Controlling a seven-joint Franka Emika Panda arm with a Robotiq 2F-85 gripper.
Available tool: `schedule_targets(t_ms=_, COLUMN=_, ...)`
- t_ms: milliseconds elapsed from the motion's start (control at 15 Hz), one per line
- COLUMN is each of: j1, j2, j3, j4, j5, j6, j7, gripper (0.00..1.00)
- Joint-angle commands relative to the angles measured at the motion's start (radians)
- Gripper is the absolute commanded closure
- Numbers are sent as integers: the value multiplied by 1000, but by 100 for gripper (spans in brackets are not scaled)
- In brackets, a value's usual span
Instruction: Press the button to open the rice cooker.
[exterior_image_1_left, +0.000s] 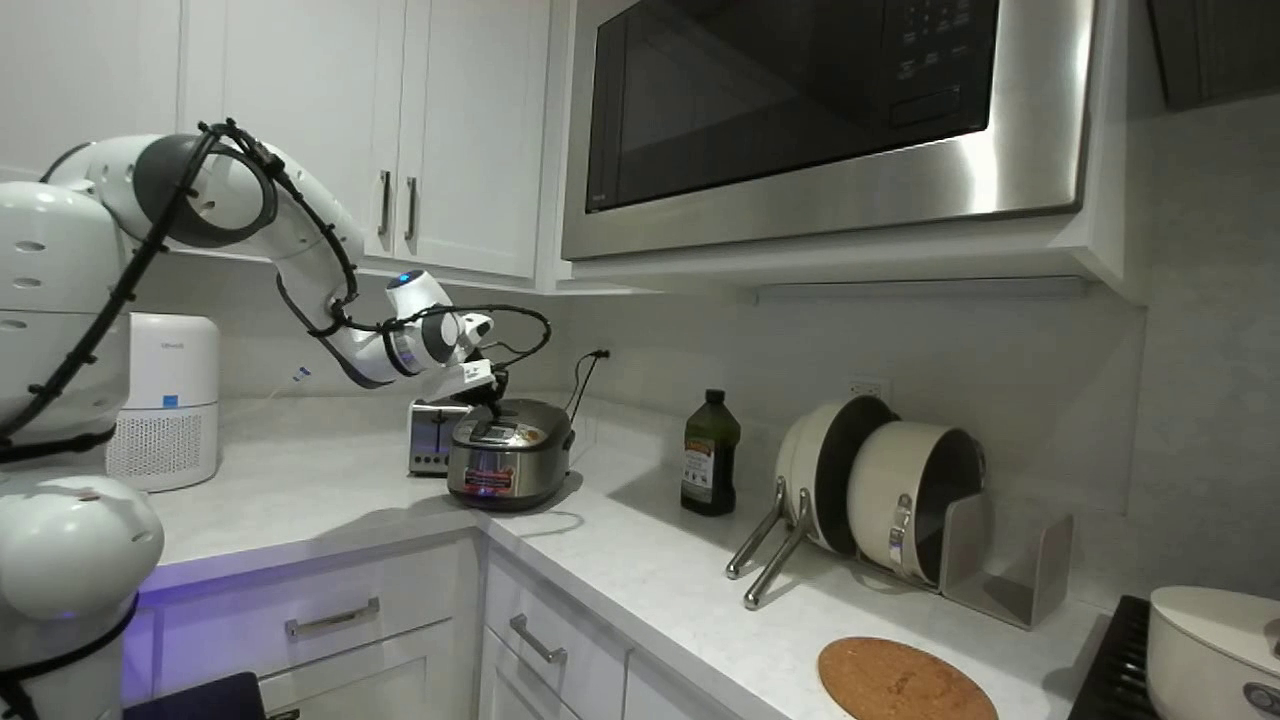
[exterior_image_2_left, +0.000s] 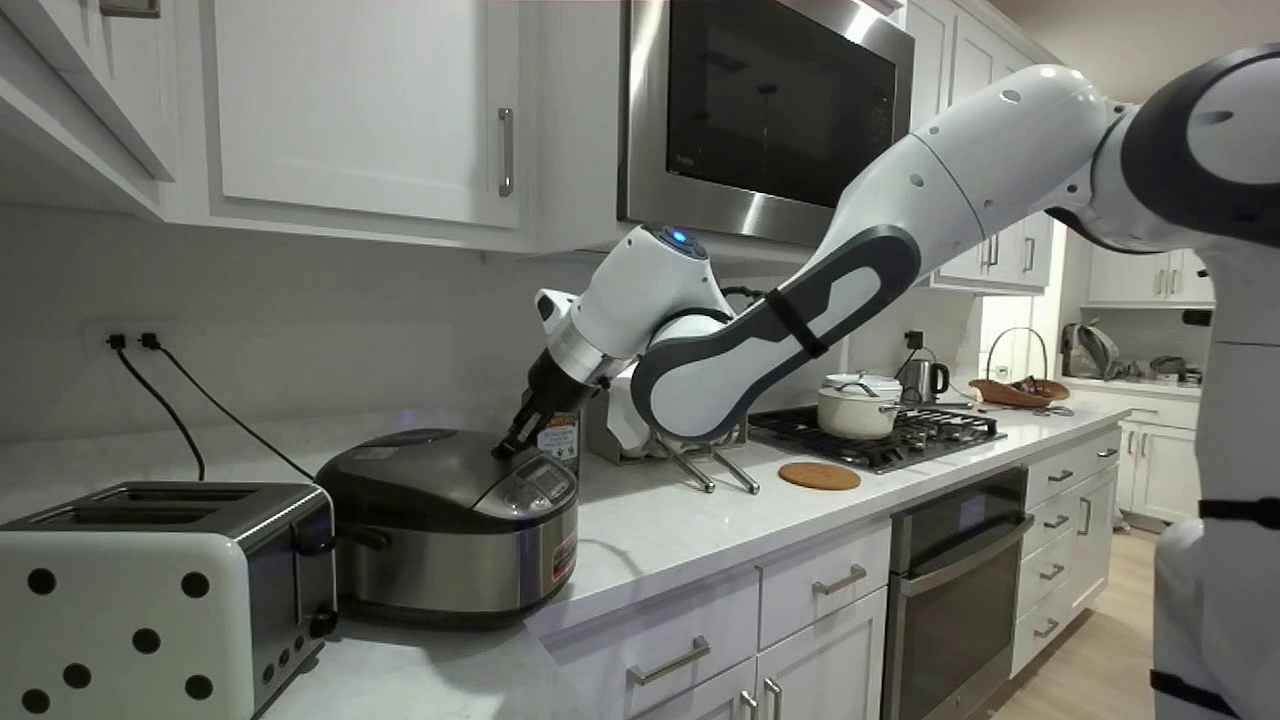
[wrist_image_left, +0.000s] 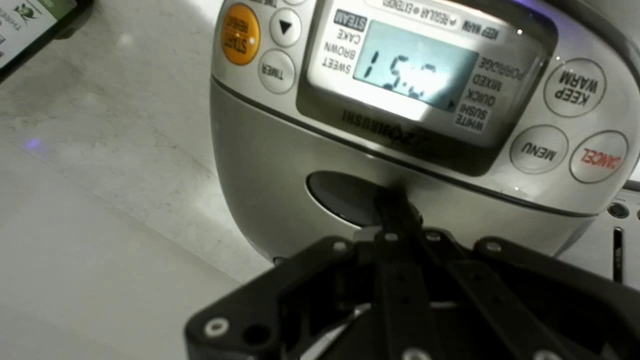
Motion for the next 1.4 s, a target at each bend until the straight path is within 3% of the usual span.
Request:
schedule_targets(t_ms=0, j1=-10, j2=66, j3=-6, j4=-48, j5=-118, j6=-44, j7=103, gripper=100)
schedule_targets(t_ms=200, j1=-6, j2=64, j3=-6, j4=-46, j5=-176, j6=-48, j7=155, gripper=100)
schedule_targets(t_ms=533, j1=18, j2=8, j3=13, j4=-13, j5=-33, j6=-146, j7=48, gripper=100)
schedule_targets(t_ms=600, j1=-23, j2=-1, j3=60, j4=-1, j5=13, j6=-179, j7=13, gripper=100)
schedule_targets(t_ms=1000, j1=-39, j2=-70, j3=96, j4=91, j5=288, j6=-468, j7=-219, gripper=100)
schedule_targets(t_ms=1333, j1=-47, j2=-144, j3=91, j4=133, j5=363, j6=-694, j7=-291, gripper=100)
